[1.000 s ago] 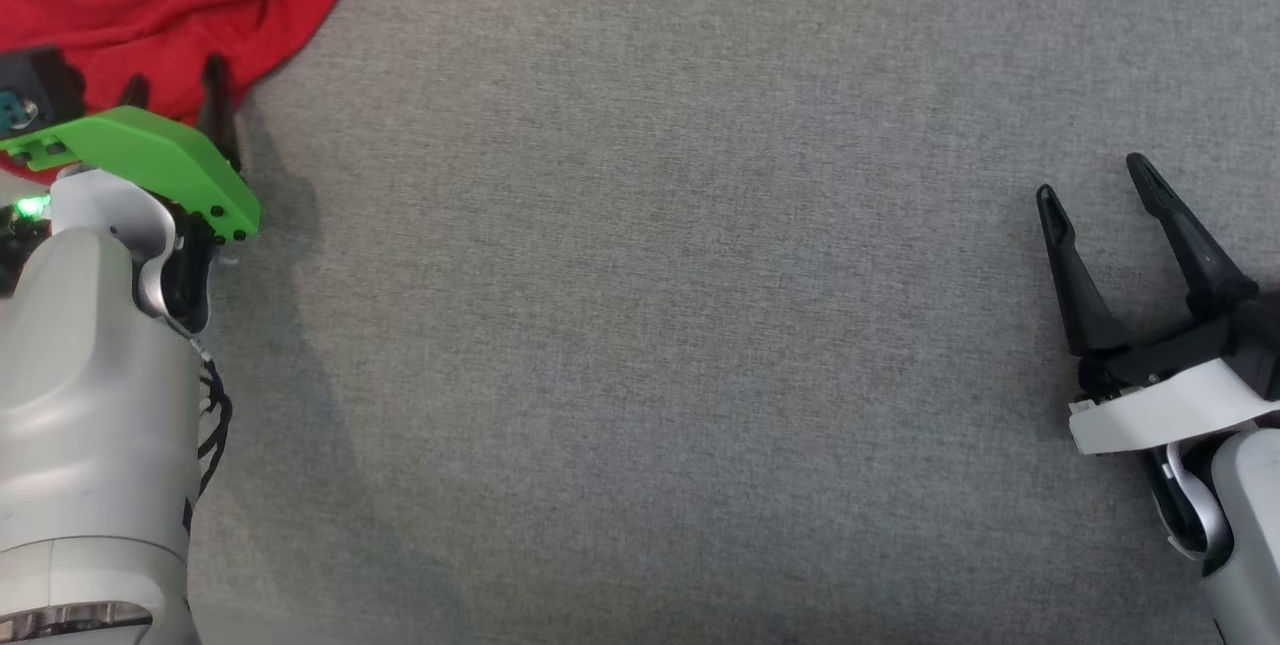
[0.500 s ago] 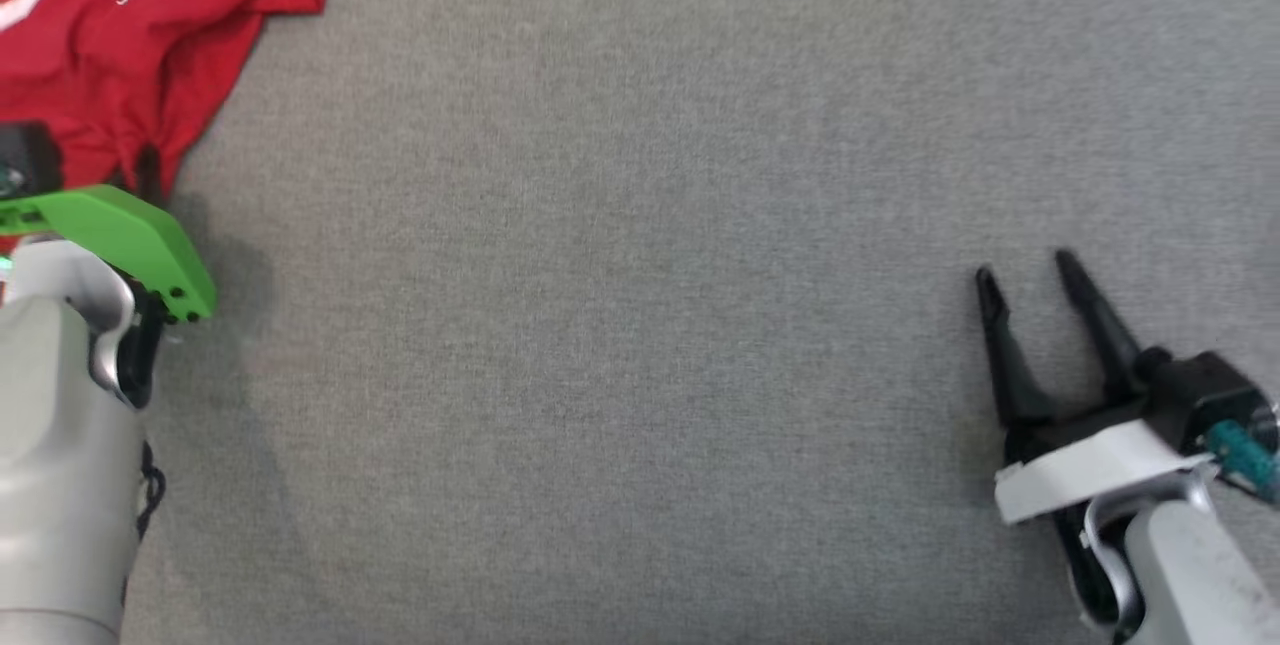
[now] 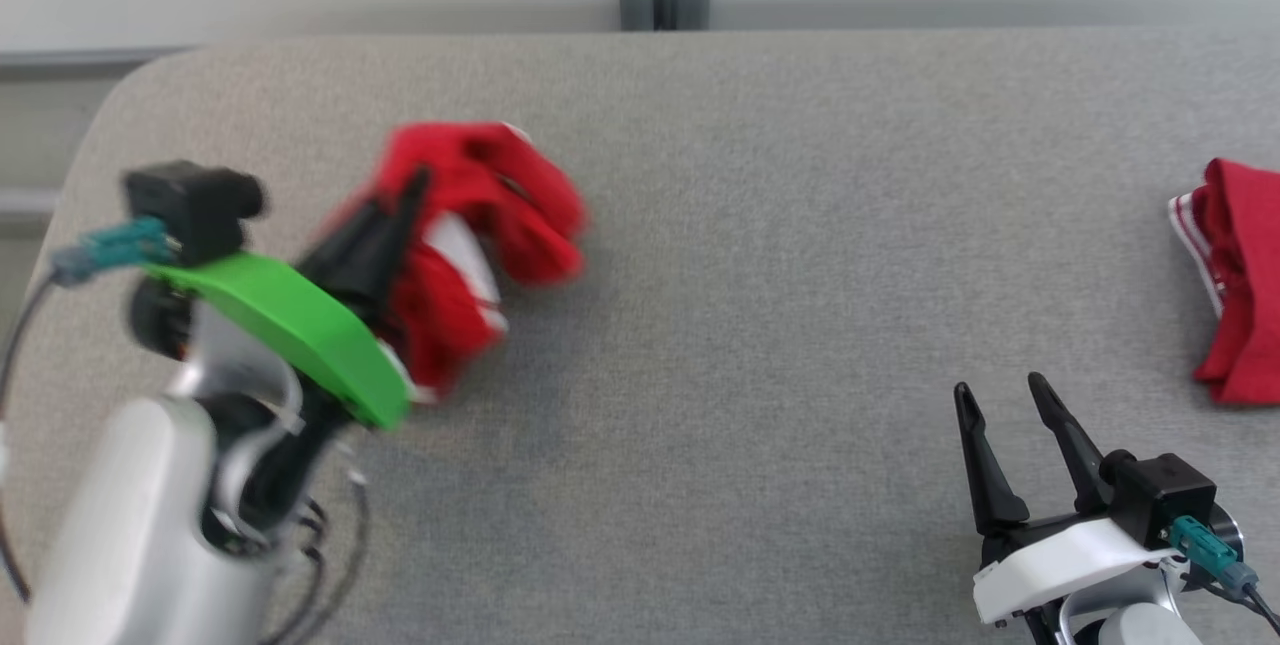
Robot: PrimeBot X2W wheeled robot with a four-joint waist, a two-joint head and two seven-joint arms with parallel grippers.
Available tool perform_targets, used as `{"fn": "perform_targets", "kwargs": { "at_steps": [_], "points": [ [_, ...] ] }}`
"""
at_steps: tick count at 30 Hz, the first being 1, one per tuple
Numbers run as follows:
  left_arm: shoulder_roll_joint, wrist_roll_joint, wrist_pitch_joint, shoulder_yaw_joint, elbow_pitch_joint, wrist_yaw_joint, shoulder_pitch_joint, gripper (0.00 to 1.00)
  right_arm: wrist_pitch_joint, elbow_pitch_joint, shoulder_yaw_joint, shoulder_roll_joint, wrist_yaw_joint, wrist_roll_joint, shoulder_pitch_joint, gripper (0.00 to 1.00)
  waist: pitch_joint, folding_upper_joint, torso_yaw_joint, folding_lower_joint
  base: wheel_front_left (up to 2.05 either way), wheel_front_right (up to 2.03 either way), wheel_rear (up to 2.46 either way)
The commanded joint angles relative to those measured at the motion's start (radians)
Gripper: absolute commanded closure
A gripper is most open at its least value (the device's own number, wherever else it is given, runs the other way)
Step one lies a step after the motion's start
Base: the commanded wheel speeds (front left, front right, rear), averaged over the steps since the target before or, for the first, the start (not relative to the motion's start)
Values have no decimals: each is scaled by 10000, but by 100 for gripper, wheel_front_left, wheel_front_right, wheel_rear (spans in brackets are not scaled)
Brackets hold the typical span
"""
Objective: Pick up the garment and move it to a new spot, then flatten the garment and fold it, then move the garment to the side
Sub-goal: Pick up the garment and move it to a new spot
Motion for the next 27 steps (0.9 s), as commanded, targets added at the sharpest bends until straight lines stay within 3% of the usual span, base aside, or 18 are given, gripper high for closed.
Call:
{"fn": "perform_targets", "kwargs": {
  "at_steps": [1, 5, 7, 9, 13, 16, 20, 27],
  "points": [
    [-123, -277, 373, -185, -887, 116, 436, 100, 0, -6, -29, 53, -7, -59, 185, 0, -850, -1, -386, 0, 0, 0, 0],
    [-796, -1102, 1261, -855, -3236, 635, 1101, 100, 0, -31, -113, 112, -7, -46, 156, 0, -861, -1, -588, 0, 0, 0, 0],
    [-1502, -1846, 1579, -1076, -4040, 1192, 1377, 100, 0, -63, -201, 153, -7, -40, 141, 0, -827, -1, -701, 0, 0, 0, 0],
    [-1846, -2245, 1981, -1283, -4543, 1757, 1488, 100, 0, -95, -360, 206, -7, -18, 79, 0, -764, -1, -835, 0, 0, 0, 0],
    [-2427, -3270, 2776, -1569, -4689, 3081, 1701, 100, 0, -138, -495, 271, -5, 11, -110, 0, -570, -1, -1206, 0, 0, 0, 0],
    [-2501, -3739, 3250, -1485, -3920, 3726, 1517, 100, 0, -117, -544, 328, -5, 40, -257, 0, -366, -1, -1522, 0, 0, 0, 0],
    [-2031, -3637, 3361, -1085, -1546, 3451, 795, 100, 0, 10, -544, 395, -5, 96, -390, 0, -199, -1, -1979, 0, 0, 0, 0],
    [-1695, -2226, 1218, -606, 3725, 2562, -693, 100, 0, 119, -662, 412, -5, 66, -533, 0, -119, -1, -2711, 0, 0, 0, 0]
  ]
}}
